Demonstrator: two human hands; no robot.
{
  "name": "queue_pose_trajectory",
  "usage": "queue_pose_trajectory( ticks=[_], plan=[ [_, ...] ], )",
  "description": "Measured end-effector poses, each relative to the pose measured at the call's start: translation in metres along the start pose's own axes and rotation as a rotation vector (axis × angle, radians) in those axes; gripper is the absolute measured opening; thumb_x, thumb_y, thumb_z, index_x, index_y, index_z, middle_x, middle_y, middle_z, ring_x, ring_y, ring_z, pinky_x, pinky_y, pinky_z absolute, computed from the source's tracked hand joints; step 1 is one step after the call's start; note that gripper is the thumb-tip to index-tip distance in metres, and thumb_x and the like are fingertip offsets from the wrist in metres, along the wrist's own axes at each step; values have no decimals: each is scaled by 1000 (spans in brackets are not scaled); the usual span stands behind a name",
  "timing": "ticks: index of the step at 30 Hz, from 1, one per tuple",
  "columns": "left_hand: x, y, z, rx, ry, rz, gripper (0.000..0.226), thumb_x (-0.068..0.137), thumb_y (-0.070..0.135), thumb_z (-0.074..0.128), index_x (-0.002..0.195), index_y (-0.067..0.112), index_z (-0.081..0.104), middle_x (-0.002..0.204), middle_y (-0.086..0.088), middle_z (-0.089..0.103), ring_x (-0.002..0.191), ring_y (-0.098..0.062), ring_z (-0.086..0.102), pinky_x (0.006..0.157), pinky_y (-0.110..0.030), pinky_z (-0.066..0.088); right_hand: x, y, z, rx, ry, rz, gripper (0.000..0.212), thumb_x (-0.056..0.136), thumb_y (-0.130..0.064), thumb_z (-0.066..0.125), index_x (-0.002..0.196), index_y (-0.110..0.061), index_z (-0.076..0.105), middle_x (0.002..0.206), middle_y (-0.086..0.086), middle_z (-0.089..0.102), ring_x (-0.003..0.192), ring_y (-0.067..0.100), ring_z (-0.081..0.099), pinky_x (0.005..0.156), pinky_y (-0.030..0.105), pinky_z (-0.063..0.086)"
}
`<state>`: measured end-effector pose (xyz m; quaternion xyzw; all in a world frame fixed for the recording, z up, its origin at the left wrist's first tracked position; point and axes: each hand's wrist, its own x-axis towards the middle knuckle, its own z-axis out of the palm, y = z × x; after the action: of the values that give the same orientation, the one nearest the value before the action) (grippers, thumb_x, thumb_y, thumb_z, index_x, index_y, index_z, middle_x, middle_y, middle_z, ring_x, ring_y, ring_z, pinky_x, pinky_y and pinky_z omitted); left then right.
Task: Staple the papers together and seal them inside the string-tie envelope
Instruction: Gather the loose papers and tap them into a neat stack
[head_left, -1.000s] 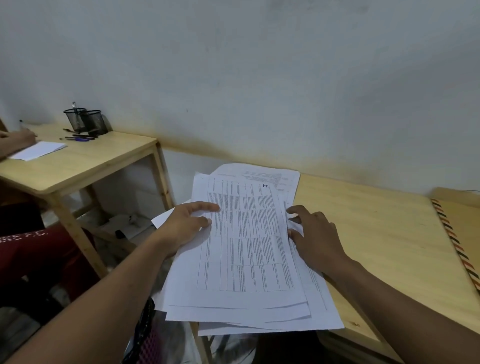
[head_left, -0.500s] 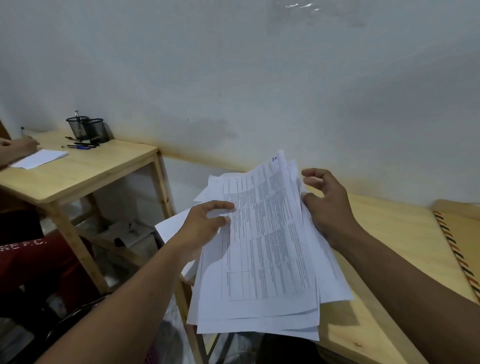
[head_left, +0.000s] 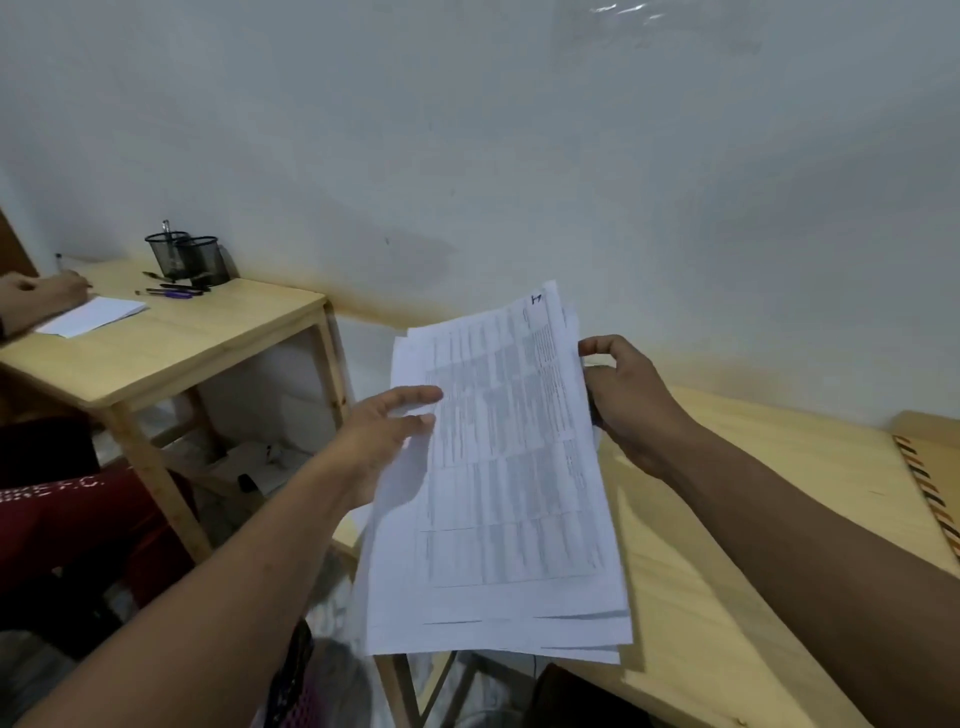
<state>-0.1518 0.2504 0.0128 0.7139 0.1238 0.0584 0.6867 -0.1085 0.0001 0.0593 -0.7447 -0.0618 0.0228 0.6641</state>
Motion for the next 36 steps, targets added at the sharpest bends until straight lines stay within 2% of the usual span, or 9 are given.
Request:
queue_pose_trajectory(
  ticks=[5, 10, 13, 17, 22, 26, 30, 33, 36],
  plan=[
    [-6, -1, -50, 152, 102, -3, 26, 95, 8, 63, 100, 29, 77, 133, 3, 59, 122, -27, 53, 109, -49, 41, -2, 43, 24, -131, -24, 84, 29, 94, -9, 40, 119, -23, 44, 116, 3, 67, 63, 24, 64, 55, 35, 48],
    [-10, -8, -80, 217, 89, -60, 26, 95, 6, 62, 102, 26, 77, 131, 3, 60, 123, -23, 53, 103, -38, 41, -20, 88, 40, -789, -103, -176, 32, 96, -27, 48, 128, -30, 42, 129, 1, 64, 108, 22, 62, 85, 38, 52],
    [-10, -12, -77, 231, 60, -65, 26, 95, 6, 62, 103, 26, 77, 130, 3, 60, 121, -22, 54, 103, -36, 41, -24, 93, 42, -965, -34, -288, 42, 96, -47, 49, 133, -27, 44, 128, -3, 62, 116, 21, 58, 87, 38, 49],
    [-5, -14, -60, 273, -24, -24, 29, 95, 6, 63, 108, 28, 76, 136, 3, 59, 127, -21, 51, 112, -40, 38, -16, 99, 18, -1041, 65, -258, 55, 91, -61, 50, 131, -23, 48, 123, 1, 61, 114, 24, 52, 87, 40, 47],
    [0, -12, -32, 329, -98, 10, 29, 96, 3, 61, 111, 23, 75, 132, 4, 60, 129, -19, 50, 115, -43, 36, -13, 101, -11, -1220, 208, -54, 90, 75, -82, 48, 144, -26, 37, 143, 5, 49, 135, 30, 37, 103, 51, 30],
    [2, -12, -20, 322, -149, 23, 29, 96, 3, 61, 112, 23, 74, 132, 7, 59, 124, -11, 47, 107, -30, 36, -13, 102, -15, -1089, 202, -60, 73, 84, -63, 60, 143, -28, 36, 137, 0, 58, 137, 24, 41, 109, 52, 21],
    [3, -10, -10, 278, -230, 15, 30, 95, 6, 63, 109, 29, 77, 134, 12, 60, 130, -13, 48, 109, -31, 35, -13, 108, -12, -849, 235, -97, 47, 91, -27, 61, 133, -31, 42, 124, -6, 66, 120, 21, 53, 95, 41, 24],
    [2, -5, -5, 208, -280, 21, 31, 95, 6, 62, 110, 29, 76, 136, 13, 61, 129, -11, 49, 113, -33, 31, -10, 115, -13, -837, 278, -114, 43, 88, -28, 52, 131, -31, 44, 120, -5, 64, 118, 24, 54, 95, 45, 30],
    [5, -6, 0, 313, -266, 90, 29, 95, 6, 62, 107, 28, 76, 137, 11, 60, 130, -9, 47, 108, -29, 31, -8, 119, -17, -944, 229, -21, 52, 87, -32, 49, 138, -29, 39, 138, 1, 56, 141, 28, 36, 106, 54, 23]
  ],
)
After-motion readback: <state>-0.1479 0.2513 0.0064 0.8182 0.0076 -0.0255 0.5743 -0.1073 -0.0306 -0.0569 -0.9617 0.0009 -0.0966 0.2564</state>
